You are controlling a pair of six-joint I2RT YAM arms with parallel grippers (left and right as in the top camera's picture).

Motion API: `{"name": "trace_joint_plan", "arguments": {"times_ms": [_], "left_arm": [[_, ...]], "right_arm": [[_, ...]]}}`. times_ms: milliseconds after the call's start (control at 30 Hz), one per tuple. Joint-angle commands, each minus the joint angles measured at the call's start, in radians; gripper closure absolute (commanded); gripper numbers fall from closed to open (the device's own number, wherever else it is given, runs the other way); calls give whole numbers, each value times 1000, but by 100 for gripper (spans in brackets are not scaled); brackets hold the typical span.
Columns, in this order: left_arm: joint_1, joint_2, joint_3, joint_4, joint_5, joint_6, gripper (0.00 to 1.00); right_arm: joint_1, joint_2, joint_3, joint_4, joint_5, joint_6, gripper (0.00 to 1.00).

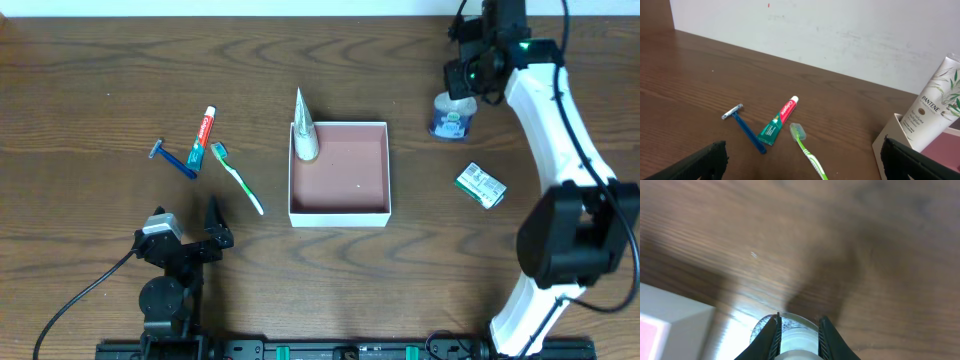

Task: Pack container
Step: 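Carry the soap bottle into the box beside the tube and release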

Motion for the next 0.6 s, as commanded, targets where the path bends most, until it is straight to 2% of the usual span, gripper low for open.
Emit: {"name": "trace_joint_plan", "arguments": {"times_ms": [0, 233, 400, 567], "left_arm": [[0, 0, -22, -36, -8, 21, 2], [0, 0, -22, -36, -8, 21, 2], [0, 0, -22, -36, -8, 21, 2], [0, 0, -22, -36, -8, 21, 2]], "right_arm": [[16, -209, 44, 19, -132, 20, 96], [184, -365, 44, 24, -147, 41, 99], [335, -347, 27, 32, -32, 89, 99], [421, -277, -5, 48, 74, 188, 99]]}}
